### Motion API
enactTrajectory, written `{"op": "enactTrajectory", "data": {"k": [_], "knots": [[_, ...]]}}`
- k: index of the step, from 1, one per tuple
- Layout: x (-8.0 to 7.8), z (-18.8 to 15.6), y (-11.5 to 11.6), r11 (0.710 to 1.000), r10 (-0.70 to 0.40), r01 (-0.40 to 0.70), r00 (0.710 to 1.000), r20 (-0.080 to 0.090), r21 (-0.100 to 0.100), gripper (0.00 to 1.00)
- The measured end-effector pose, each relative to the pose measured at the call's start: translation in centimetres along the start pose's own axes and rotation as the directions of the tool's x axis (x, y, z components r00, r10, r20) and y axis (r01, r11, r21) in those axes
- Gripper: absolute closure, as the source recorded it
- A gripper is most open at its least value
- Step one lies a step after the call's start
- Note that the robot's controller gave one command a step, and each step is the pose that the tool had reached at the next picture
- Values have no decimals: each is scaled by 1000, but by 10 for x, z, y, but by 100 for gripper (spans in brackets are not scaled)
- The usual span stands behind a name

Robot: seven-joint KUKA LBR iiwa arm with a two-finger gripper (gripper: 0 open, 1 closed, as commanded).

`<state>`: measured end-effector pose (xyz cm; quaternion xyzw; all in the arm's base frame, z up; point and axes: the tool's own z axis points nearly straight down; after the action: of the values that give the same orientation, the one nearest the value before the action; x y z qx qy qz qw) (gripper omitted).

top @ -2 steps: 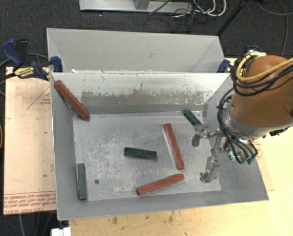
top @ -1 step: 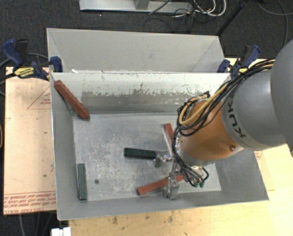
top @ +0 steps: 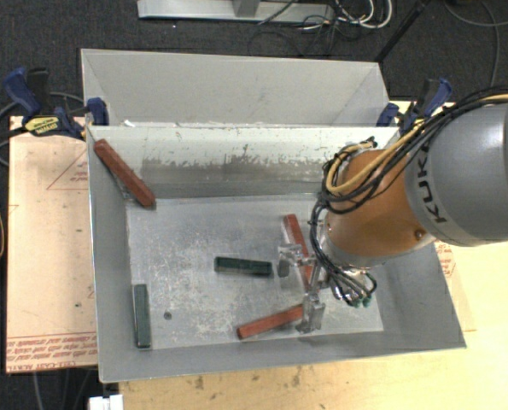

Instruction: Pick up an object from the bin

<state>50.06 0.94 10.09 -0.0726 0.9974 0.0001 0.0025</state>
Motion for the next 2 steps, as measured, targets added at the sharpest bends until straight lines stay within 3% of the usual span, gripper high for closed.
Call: {"op": "enactTrajectory", "data": {"k": [1,2], "knots": [[11,-9,-7,1000,18,-18,1000,-5,-1,0],[14,31,8,998,61,-61,998,7,0,0]]}}
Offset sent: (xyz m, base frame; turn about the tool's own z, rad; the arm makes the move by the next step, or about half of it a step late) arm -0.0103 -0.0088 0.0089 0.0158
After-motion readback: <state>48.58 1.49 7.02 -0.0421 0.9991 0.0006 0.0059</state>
